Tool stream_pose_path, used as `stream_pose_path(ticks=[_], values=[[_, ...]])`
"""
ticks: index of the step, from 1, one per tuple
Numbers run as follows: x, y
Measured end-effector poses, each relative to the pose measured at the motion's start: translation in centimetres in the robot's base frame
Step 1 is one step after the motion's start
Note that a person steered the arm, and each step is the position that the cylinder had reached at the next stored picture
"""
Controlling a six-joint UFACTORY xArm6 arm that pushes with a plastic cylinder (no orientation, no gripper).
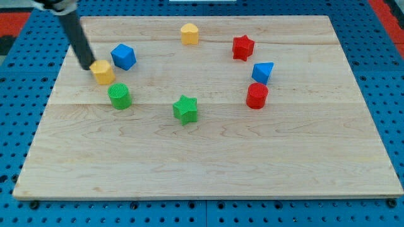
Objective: Slide the blue triangle a bit left
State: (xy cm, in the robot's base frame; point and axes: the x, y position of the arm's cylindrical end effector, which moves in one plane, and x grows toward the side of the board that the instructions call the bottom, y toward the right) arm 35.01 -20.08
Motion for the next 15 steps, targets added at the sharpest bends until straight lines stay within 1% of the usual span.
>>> stream_pose_path(ticks=[1, 2, 3, 4, 5, 6, 7, 9, 14, 15], values=[[-0.3, 3.4], [-2.6, 4.5], [-1.6, 3.7], [0.0, 9.2], [4.1, 8.9], [6.4, 8.3], [6.4, 10.9], [1.7, 18.2], [2.2, 17.7], [2.6, 19.0]])
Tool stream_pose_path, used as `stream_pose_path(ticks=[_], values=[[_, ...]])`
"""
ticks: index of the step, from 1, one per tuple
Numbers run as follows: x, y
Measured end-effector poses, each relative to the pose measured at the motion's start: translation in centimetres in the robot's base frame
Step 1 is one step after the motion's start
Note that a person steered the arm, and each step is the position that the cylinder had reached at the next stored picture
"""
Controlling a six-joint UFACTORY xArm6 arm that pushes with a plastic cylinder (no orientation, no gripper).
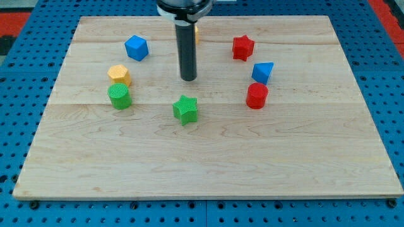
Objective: Slide the blue triangle a bit left
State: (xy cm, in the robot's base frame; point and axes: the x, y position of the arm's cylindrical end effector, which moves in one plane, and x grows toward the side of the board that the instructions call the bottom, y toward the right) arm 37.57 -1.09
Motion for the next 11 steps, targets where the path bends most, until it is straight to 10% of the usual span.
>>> stream_pose_path(ticks=[6, 11], values=[[-4.2, 23.8], [3.6, 16.3]])
